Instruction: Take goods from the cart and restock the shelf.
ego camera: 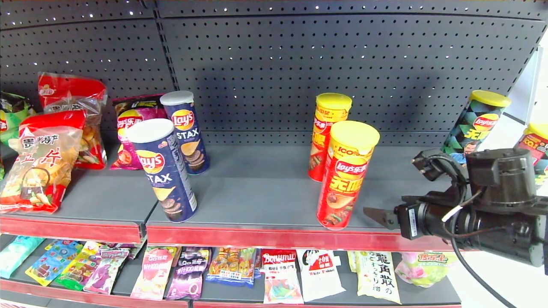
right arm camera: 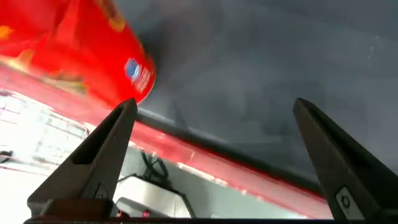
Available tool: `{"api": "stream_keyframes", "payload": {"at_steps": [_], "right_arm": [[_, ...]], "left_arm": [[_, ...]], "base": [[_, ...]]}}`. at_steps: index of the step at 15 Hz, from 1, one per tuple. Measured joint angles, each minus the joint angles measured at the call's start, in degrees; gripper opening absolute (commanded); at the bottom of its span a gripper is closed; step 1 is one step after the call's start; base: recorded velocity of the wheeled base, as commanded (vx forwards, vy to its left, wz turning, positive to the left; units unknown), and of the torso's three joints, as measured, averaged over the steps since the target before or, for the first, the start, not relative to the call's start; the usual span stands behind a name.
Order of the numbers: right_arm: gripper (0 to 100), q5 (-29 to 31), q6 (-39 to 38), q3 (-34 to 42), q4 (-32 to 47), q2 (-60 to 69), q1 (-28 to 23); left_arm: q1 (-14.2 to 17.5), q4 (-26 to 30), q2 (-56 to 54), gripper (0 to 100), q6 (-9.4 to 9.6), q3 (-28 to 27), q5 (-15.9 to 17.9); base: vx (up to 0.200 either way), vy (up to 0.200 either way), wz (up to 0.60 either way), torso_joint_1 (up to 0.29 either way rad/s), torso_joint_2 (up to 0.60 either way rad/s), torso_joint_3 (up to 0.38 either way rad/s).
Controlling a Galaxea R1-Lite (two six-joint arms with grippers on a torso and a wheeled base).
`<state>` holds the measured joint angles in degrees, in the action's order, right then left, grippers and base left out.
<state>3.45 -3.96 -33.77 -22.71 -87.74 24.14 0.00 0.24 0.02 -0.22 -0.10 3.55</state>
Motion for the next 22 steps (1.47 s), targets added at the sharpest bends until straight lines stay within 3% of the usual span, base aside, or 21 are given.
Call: {"api": "stream_keyframes", "payload": {"at_steps": [3,22], "right_arm": [[100,2.8,1.0,-2.0,-0.4,-3.4,-0.2],[100,2.9,1.6,-3.9,-1.0,-9.0,2.5]], "left_arm": [[0.0,0.0,0.0,100,-0.02,0.0,0.0],[0.0,0.0,0.0,100,-0.02,0.0,0.0]], "base": [[0.0,0.0,0.0,0.0,0.0,0.0],[0.0,0.0,0.0,0.0,0.0,0.0]]}}
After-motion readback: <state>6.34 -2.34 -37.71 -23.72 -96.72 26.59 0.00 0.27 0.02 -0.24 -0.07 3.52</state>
